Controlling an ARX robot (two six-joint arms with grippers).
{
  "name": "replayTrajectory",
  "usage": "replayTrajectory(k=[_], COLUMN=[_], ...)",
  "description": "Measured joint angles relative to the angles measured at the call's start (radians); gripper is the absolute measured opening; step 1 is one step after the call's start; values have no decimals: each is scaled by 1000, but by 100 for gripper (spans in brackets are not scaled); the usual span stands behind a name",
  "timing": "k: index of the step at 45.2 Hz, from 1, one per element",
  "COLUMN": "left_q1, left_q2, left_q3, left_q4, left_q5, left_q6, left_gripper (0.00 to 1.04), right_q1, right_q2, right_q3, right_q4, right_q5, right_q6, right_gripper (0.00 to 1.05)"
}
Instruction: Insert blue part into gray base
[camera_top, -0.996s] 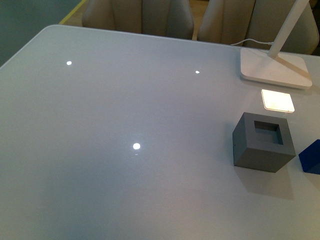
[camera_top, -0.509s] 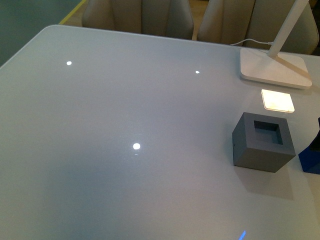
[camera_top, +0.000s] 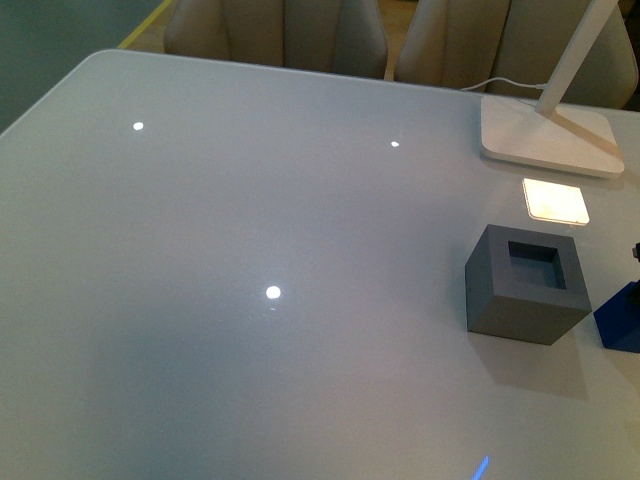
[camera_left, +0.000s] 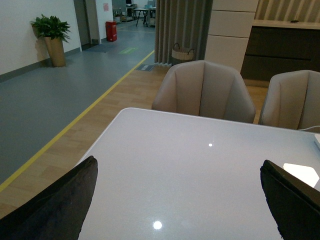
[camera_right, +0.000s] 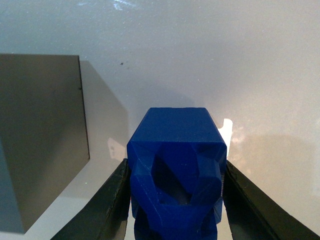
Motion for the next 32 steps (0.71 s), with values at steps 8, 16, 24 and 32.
replayTrajectory(k=[8,16,24,32], left_q1=[0,0,0,0], left_q2=[0,0,0,0], left_q3=[0,0,0,0], left_q4=[0,0,0,0], left_q5=[0,0,0,0], left_q6=[0,0,0,0], left_gripper=[97,97,97,97], right_q1=[2,42,154,272], right_q2=[-115,-272,-335,-305], right_q3=[-31,-39,-29,0], right_q4=[-55,-107,-132,-135], right_q5=[-24,-34,-14,32], right_q6=[22,47,124,225], right_gripper=[44,44,44,44])
